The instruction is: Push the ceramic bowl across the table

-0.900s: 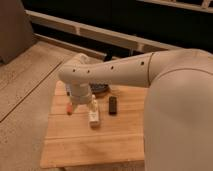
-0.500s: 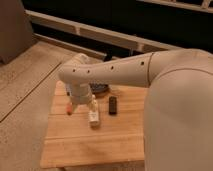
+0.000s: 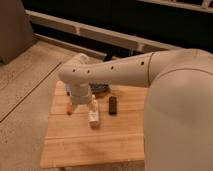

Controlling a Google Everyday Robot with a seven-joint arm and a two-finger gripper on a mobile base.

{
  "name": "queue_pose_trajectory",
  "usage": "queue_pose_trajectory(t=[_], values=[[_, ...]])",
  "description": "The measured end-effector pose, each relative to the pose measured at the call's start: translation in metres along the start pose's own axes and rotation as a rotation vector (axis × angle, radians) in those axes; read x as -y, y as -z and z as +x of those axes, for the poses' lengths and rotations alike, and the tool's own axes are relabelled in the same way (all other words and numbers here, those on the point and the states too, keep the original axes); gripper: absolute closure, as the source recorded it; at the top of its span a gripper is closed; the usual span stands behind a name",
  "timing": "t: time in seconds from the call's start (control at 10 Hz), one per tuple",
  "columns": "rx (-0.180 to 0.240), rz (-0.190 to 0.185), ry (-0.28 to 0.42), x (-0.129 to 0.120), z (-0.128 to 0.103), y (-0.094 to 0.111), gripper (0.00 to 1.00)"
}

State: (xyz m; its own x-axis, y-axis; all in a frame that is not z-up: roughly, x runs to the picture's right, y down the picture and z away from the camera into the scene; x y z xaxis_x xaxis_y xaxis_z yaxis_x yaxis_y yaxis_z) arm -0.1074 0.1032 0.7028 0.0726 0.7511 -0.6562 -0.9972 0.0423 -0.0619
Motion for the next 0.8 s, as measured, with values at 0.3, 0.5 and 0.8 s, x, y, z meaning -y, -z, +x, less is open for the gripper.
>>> queue_pose_trajectory(t=[0.3,0.5,0.8], values=[[0.0,0.0,0.0,0.0,0.0,0.0002,0.35],[0.0,0.0,0.0,0.0,-0.0001,0.0002,0.35],[0.007,0.008,0.003,0.0008,-0.0032,0.0015,0.35]])
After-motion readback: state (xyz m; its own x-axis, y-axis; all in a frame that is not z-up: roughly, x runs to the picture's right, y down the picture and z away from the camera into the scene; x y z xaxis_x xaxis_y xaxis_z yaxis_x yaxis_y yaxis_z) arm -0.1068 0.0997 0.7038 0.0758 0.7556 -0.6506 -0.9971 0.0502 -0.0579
